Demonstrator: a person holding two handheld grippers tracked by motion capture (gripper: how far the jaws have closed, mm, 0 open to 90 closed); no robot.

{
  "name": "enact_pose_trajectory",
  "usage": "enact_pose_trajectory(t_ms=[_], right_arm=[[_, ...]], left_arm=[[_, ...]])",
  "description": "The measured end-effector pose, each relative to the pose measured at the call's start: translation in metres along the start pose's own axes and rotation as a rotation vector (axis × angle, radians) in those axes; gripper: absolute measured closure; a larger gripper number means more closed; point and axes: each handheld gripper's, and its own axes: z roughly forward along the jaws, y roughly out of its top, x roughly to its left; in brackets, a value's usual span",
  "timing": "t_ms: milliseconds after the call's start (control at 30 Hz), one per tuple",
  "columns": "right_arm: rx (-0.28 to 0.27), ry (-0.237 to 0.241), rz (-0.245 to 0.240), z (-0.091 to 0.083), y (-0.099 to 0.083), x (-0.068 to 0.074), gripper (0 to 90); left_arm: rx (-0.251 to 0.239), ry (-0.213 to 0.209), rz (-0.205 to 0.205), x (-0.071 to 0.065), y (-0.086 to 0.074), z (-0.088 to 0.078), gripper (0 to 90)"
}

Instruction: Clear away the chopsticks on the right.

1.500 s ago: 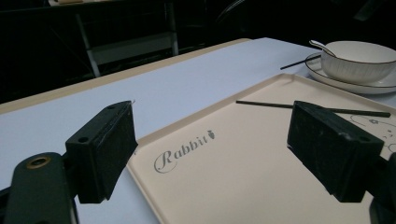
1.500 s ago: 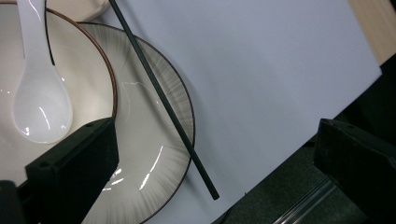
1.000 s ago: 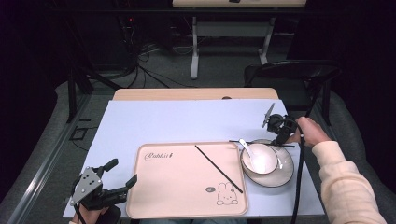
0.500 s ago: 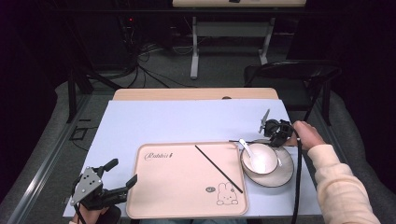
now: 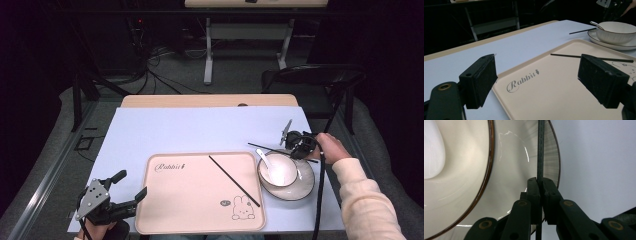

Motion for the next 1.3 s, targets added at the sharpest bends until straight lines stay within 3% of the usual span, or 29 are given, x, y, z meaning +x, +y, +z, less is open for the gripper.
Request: enact_pose_trajectory(t_ms=[233, 300, 433, 467, 733, 967, 1033, 1133, 1300], right_arm=[[-0.014, -0.008, 0.066, -0.012, -0.005, 0.002, 84.9], [-0.015, -0.011, 0.064, -0.014, -0.005, 0.002, 84.9], [-0.042, -0.023, 0.119, -0.024, -0.006, 0.004, 84.8], [-0.069, -0.014, 0.154, -0.033, -0.005, 0.004, 84.8], [-0.076, -0.045, 0.264, -0.065, 0.001, 0.009, 84.9], [-0.088, -0.091, 0.33, -0.091, 0.01, 0.015, 84.9], [-0.093, -0.094, 0.329, -0.095, 0.012, 0.016, 84.9], [-0.113, -0.097, 0.368, -0.109, 0.02, 0.024, 84.9], [-0.123, -0.095, 0.373, -0.119, 0.028, 0.029, 85.0]], left_arm=[[0.001, -0.001, 0.001, 0.0, 0.0, 0.0, 15.4], [0.003, 0.0, 0.002, 0.0, 0.0, 0.0, 15.4], [0.003, -0.002, 0.005, -0.001, 0.0, 0.001, 15.4], [0.003, -0.003, 0.003, 0.0, 0.0, 0.0, 15.4], [0.005, 0.0, 0.005, -0.001, 0.0, 0.001, 15.4], [0.004, -0.008, 0.004, -0.002, 0.001, 0.002, 15.4], [0.004, -0.008, 0.004, -0.002, 0.001, 0.002, 15.4], [-0.001, -0.007, 0.003, -0.001, 0.001, 0.002, 15.4], [0.008, -0.011, 0.006, -0.001, 0.001, 0.003, 15.4]])
